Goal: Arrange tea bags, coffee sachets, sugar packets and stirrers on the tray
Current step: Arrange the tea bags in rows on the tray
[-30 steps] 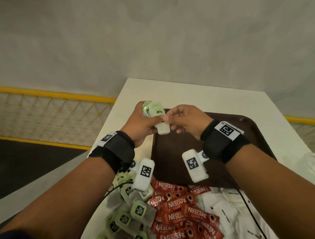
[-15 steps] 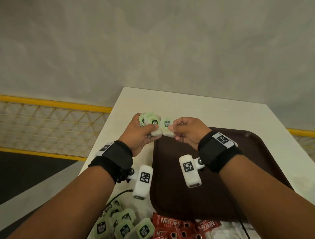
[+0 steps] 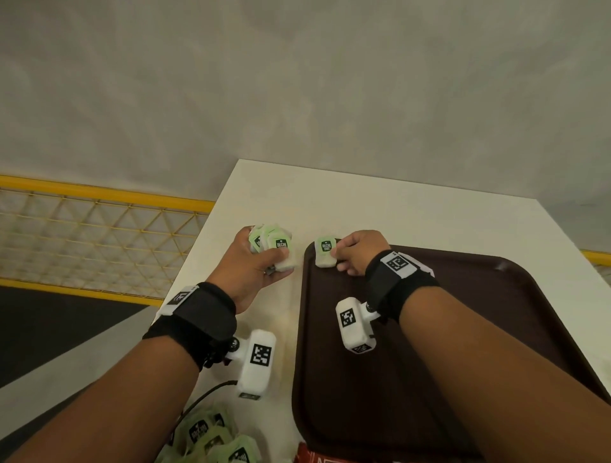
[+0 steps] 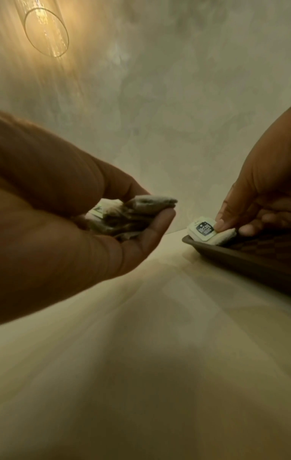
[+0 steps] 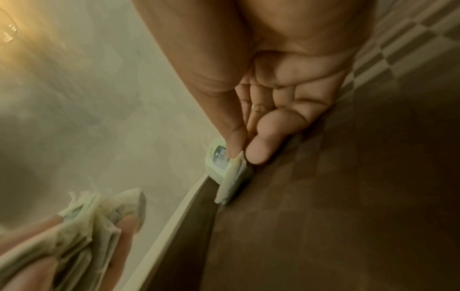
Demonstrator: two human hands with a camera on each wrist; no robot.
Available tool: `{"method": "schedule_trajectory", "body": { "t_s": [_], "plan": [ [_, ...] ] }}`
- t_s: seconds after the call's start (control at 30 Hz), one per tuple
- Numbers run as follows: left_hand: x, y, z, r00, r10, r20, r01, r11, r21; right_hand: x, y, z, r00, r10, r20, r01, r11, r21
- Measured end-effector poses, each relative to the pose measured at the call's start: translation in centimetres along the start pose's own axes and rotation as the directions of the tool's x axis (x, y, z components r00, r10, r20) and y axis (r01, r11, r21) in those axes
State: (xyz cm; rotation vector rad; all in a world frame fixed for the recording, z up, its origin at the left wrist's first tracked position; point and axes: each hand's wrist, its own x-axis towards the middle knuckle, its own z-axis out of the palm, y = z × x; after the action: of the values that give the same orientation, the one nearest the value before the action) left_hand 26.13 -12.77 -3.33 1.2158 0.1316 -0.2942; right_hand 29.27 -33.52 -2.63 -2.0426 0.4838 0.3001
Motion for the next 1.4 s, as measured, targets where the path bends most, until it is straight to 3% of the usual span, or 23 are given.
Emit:
{"method": "schedule_trajectory", "body": {
  "t_s": [0.2,0.33,0.43,0.53,0.6,0.77,0.97,1.2,1.4],
  "plan": [
    [0.0,-0.3,0.7,0.999,-0.012,0.051,0.012,1.000,0.016,1.0,-0.1,0.4,1.000,-0.003,-0.018,-0.002,0.961,-0.277],
    [-0.1,-0.3,1.4,0.998,-0.015,0.057,0.013,0.999,0.032,0.8,-0.1,-0.1,0.998,-0.066,-0.022,0.054,0.933,-0.356],
    [0.0,-0.1,2.1,0.999,-0.004,0.040,0.003,0.999,0.042,-0.9,-0.3,-0.3,0.976,-0.215,-0.032,0.208,0.967,-0.146],
    [-0.1,-0.1,2.6,0.999,0.019,0.045,-0.022,0.997,0.071,-2.9,-0.7,0.0,0.949,-0.268,0.163,0.248,0.959,0.134],
    [-0.2,-0.2,2.9,0.997,0.026,0.074,-0.033,0.996,0.085,-3.3,-0.6,0.2,0.939,-0.261,0.225,0.222,0.958,0.181],
    [-0.3,-0.3,3.3,0.992,-0.012,0.123,0.015,1.000,-0.027,-3.3,0.0,-0.2,0.951,-0.237,0.197,0.172,0.938,0.300],
    [0.1,0.0,2.8,0.999,-0.038,0.013,0.039,0.997,-0.063,-2.7,0.6,-1.2,0.983,-0.122,0.133,0.069,0.935,0.347],
    [-0.1,0.2,1.9,0.995,-0.094,0.041,0.095,0.995,-0.013,-1.9,0.1,-0.8,0.993,0.059,0.100,-0.066,0.995,0.068],
    [0.1,0.2,1.5,0.994,-0.097,0.049,0.099,0.995,-0.022,-1.9,-0.7,0.1,0.992,0.088,0.092,-0.090,0.996,0.021]
  ]
}}
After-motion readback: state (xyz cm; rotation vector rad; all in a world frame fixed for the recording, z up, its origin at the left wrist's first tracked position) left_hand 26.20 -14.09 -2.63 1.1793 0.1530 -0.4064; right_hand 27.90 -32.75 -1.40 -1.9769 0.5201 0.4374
